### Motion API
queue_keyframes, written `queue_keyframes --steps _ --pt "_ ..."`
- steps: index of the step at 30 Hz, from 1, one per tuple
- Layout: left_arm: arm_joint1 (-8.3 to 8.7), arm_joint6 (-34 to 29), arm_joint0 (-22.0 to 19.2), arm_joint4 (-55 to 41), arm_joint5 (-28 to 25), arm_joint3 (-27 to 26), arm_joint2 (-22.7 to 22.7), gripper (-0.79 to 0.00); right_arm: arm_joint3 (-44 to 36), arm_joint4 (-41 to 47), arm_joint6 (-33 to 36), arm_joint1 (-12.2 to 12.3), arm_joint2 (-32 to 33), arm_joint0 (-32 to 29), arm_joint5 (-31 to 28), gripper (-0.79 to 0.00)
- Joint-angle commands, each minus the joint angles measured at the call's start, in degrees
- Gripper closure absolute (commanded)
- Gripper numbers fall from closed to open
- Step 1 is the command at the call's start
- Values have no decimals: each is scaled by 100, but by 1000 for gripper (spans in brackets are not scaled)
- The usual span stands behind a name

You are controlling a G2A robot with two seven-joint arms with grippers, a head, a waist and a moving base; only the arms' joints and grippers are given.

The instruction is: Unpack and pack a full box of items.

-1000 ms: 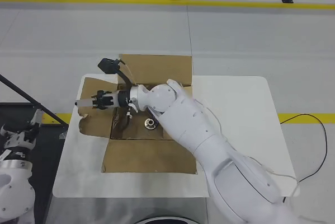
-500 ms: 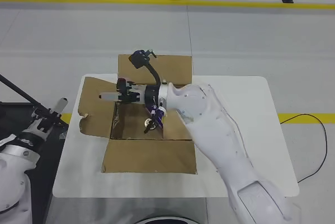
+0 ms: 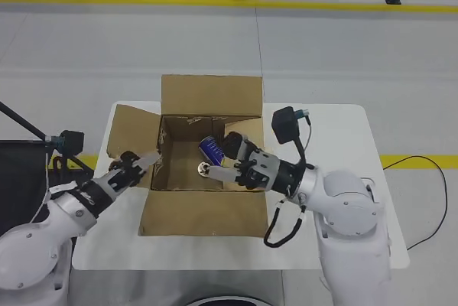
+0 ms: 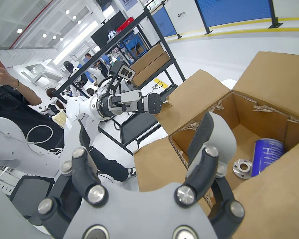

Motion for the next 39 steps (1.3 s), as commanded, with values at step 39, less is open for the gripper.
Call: queue_keyframes --steps 39 --pt "-125 426 -2355 -1500 1203 3049 2539 -785 -311 601 -206 464 964 -935 -615 -785"
